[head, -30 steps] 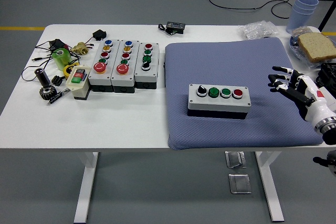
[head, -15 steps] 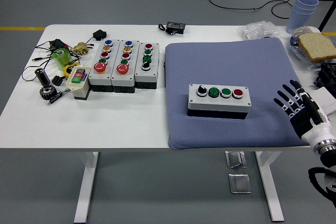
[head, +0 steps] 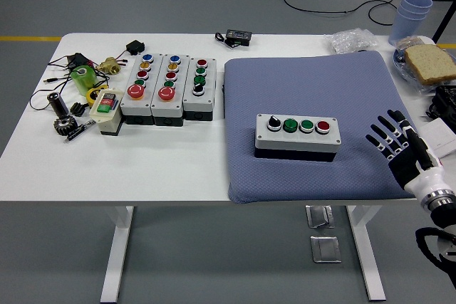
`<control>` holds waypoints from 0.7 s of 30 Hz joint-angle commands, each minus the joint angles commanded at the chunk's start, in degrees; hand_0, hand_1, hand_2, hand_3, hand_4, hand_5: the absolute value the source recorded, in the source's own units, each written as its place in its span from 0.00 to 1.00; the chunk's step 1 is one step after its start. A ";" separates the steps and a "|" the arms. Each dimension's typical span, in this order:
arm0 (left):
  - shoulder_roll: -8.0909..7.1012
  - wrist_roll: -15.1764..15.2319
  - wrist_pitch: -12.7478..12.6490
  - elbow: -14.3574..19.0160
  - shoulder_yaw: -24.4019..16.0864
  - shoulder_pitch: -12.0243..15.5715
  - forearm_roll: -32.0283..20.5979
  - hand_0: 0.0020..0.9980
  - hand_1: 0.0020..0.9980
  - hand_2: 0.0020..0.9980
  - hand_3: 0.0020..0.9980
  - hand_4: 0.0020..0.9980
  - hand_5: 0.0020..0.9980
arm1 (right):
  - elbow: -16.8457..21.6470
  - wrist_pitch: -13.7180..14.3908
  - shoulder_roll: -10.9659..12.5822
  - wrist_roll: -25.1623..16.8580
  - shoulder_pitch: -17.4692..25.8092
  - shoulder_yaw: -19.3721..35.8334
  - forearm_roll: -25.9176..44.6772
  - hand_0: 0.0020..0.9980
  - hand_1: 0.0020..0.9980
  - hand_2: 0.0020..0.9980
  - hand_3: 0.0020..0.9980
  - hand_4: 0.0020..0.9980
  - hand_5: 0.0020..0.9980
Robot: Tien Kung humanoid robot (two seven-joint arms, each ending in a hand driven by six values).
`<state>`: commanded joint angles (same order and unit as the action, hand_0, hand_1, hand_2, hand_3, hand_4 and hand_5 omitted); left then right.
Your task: Pick up the button,place it on the desk,press the button,press the button
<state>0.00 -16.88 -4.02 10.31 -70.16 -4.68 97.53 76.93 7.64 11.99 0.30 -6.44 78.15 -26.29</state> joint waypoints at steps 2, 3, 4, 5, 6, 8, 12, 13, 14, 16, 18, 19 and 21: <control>0.00 -0.01 0.01 0.00 -0.06 -0.06 -0.03 0.64 0.62 0.61 0.57 0.31 0.86 | -0.03 0.07 -0.03 -0.02 0.01 0.05 0.03 0.71 0.67 0.71 0.68 0.77 0.40; 0.00 -0.01 0.02 0.00 -0.04 -0.10 -0.04 0.64 0.62 0.61 0.57 0.31 0.86 | -0.03 0.09 -0.05 -0.02 -0.01 0.11 0.04 0.70 0.67 0.71 0.67 0.77 0.40; 0.00 0.00 0.03 0.00 0.00 -0.15 -0.07 0.64 0.62 0.61 0.57 0.31 0.86 | -0.03 0.12 -0.08 -0.03 -0.03 0.18 0.04 0.70 0.67 0.71 0.67 0.77 0.40; 0.00 0.00 0.03 0.00 -0.02 -0.22 -0.10 0.64 0.62 0.61 0.57 0.31 0.86 | -0.01 0.11 -0.09 -0.04 -0.08 0.24 0.04 0.70 0.67 0.71 0.67 0.77 0.40; 0.00 0.00 0.03 0.00 -0.03 -0.24 -0.11 0.64 0.62 0.61 0.57 0.31 0.86 | 0.00 0.11 -0.09 -0.04 -0.10 0.27 0.04 0.70 0.67 0.71 0.67 0.77 0.40; 0.00 0.00 0.03 0.00 -0.07 -0.35 -0.08 0.64 0.62 0.61 0.57 0.31 0.86 | 0.01 0.14 -0.09 -0.07 -0.20 0.34 0.07 0.70 0.67 0.71 0.67 0.77 0.40; -0.01 0.03 0.00 0.00 0.03 -0.45 -0.34 0.64 0.62 0.61 0.57 0.31 0.86 | 0.02 0.10 -0.16 -0.06 -0.21 0.42 0.15 0.70 0.67 0.71 0.67 0.76 0.40; 0.00 0.03 -0.02 0.00 0.00 -0.46 -0.36 0.64 0.62 0.61 0.57 0.31 0.86 | 0.00 0.10 -0.19 -0.06 -0.22 0.42 0.18 0.70 0.67 0.71 0.67 0.76 0.40; 0.00 0.03 -0.03 0.00 -0.02 -0.47 -0.37 0.64 0.62 0.61 0.57 0.31 0.86 | -0.01 0.10 -0.20 -0.06 -0.22 0.42 0.19 0.70 0.67 0.71 0.67 0.76 0.40; 0.00 0.05 -0.03 0.00 0.11 -0.49 -0.46 0.64 0.62 0.61 0.57 0.31 0.86 | -0.05 0.09 -0.29 -0.06 -0.24 0.33 0.25 0.69 0.66 0.70 0.67 0.76 0.40; 0.00 0.07 -0.06 0.00 0.10 -0.49 -0.54 0.64 0.62 0.61 0.57 0.31 0.86 | -0.06 0.08 -0.31 -0.04 -0.25 0.26 0.28 0.69 0.66 0.70 0.67 0.76 0.40; 0.00 0.08 -0.07 0.00 0.13 -0.51 -0.59 0.64 0.62 0.61 0.57 0.31 0.86 | -0.07 0.14 -0.32 -0.07 -0.27 0.23 0.45 0.69 0.66 0.70 0.67 0.76 0.40; 0.00 0.09 -0.07 0.00 0.16 -0.54 -0.61 0.64 0.62 0.61 0.57 0.31 0.86 | 0.02 0.10 -0.33 -0.10 -0.32 0.12 1.31 0.69 0.65 0.70 0.66 0.76 0.39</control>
<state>0.00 -16.79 -4.09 10.31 -70.00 -5.23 96.92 76.95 7.74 11.66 0.19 -6.76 78.27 -24.98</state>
